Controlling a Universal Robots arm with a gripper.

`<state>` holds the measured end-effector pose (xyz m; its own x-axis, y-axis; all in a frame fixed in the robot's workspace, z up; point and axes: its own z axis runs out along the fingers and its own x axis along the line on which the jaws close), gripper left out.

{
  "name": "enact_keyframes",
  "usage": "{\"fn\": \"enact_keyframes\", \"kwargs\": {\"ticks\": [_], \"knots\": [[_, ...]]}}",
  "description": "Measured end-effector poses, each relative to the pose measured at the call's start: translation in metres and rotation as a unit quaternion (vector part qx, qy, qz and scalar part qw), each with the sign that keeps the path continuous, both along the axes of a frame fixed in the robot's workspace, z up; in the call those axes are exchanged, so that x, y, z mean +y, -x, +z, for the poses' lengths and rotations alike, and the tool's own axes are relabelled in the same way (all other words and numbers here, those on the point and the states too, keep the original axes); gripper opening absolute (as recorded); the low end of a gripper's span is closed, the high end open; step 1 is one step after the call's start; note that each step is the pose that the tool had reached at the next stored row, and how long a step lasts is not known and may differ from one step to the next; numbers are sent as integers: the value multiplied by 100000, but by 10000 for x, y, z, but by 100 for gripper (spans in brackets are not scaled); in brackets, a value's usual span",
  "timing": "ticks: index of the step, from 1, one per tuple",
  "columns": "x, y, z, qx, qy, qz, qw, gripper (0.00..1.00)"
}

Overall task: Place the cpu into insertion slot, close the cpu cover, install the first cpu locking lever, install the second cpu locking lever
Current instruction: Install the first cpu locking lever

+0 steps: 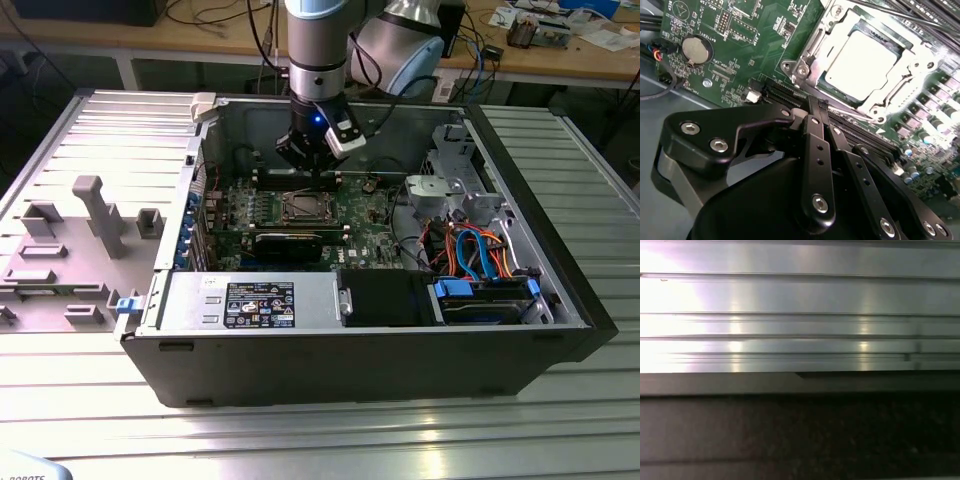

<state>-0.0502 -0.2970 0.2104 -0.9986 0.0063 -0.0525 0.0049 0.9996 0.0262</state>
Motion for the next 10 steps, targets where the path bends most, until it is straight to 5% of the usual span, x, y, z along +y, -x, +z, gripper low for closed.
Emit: {"fn": "enact_keyframes", "kwargs": {"ticks": [10], "knots": [[0,-18,-51,-2,-1,-16,100000,11]]}}
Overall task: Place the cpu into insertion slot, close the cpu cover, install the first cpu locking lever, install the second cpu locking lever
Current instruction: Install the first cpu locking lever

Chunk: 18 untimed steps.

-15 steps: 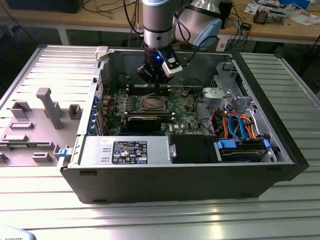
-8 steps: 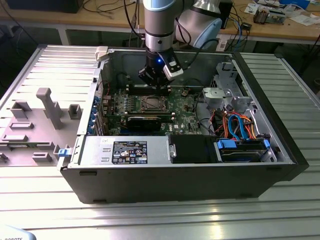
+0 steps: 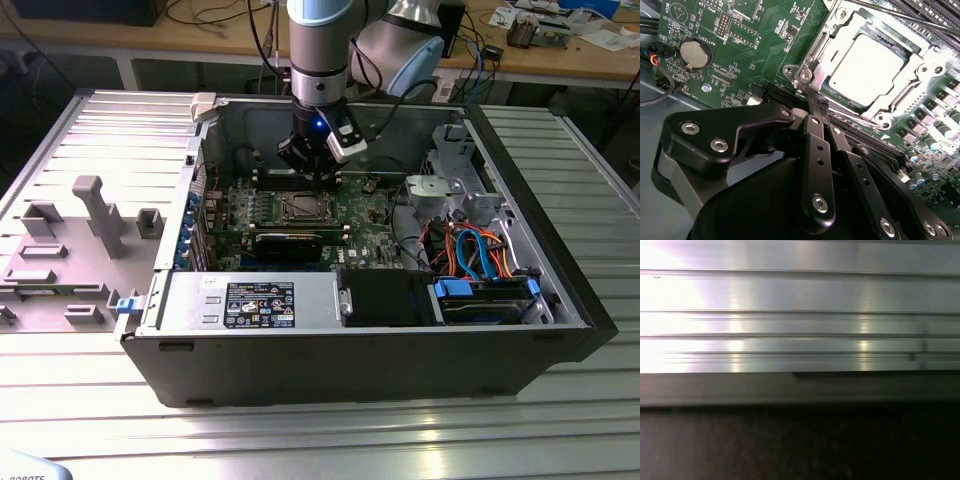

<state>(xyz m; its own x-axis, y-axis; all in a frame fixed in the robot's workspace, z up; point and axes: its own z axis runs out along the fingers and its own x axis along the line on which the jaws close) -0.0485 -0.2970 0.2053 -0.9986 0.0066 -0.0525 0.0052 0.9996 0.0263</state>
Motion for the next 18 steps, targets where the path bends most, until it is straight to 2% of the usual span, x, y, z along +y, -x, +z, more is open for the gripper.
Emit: {"fn": "enact_keyframes", "kwargs": {"ticks": [8,18], "knots": [[0,-1,14,-3,-1,5,100000,11],[-2,-8,-15,3,83,3,100000,11]]}}
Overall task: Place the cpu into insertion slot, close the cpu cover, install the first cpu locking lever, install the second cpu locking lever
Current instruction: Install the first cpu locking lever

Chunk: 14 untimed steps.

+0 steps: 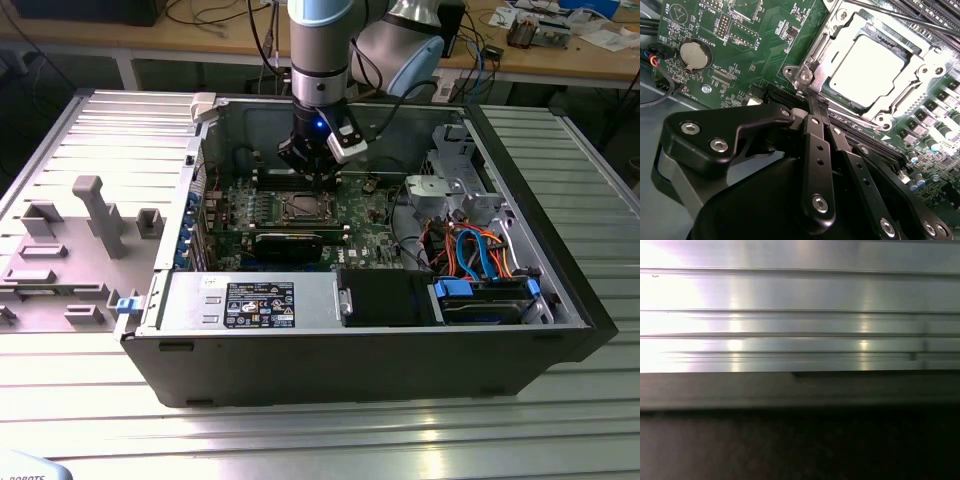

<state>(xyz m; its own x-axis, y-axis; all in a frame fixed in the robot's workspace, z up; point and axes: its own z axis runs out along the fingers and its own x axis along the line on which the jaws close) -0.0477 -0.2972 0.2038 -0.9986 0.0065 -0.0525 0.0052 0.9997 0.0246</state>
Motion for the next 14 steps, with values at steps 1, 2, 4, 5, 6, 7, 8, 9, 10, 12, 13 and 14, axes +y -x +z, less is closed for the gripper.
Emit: {"fn": "enact_keyframes", "kwargs": {"ticks": [1,2,4,5,6,7,8,9,10,12,13,14], "knots": [[0,0,0,-1,-2,-3,100000,11],[0,0,0,-8,-8,-1,100000,11],[0,0,7,-21,-24,-2,100000,11],[0,-1,10,-27,-30,1,100000,11],[0,0,15,-15,-16,0,100000,11],[0,0,19,-11,-15,1,100000,11],[0,0,25,-6,-11,1,100000,11],[0,0,27,-10,-17,-1,100000,11],[0,0,27,-11,-16,2,100000,11],[0,0,27,-7,-9,1,100000,11],[-1,0,26,-2,3,0,100000,11],[-1,0,24,1,15,-2,100000,11]]}}
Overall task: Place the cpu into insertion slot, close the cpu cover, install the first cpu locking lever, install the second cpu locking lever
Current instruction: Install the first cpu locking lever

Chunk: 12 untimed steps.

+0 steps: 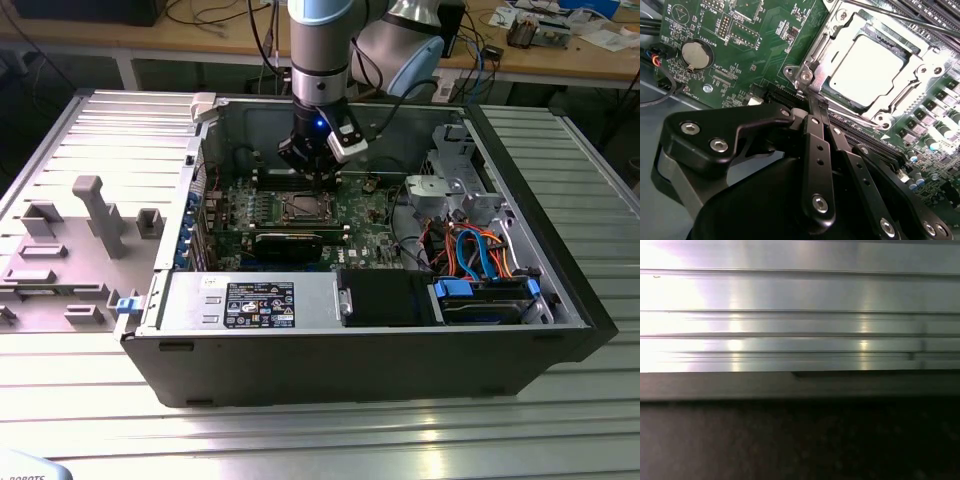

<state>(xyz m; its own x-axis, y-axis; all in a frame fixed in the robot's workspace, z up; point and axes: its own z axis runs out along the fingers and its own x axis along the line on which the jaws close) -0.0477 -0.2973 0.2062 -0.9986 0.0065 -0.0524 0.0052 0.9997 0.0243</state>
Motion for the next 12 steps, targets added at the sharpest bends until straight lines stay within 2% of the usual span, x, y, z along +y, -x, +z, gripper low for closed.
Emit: {"fn": "enact_keyframes", "kwargs": {"ticks": [12], "knots": [[-4,-2,-34,1,219,2,100000,11]]}}
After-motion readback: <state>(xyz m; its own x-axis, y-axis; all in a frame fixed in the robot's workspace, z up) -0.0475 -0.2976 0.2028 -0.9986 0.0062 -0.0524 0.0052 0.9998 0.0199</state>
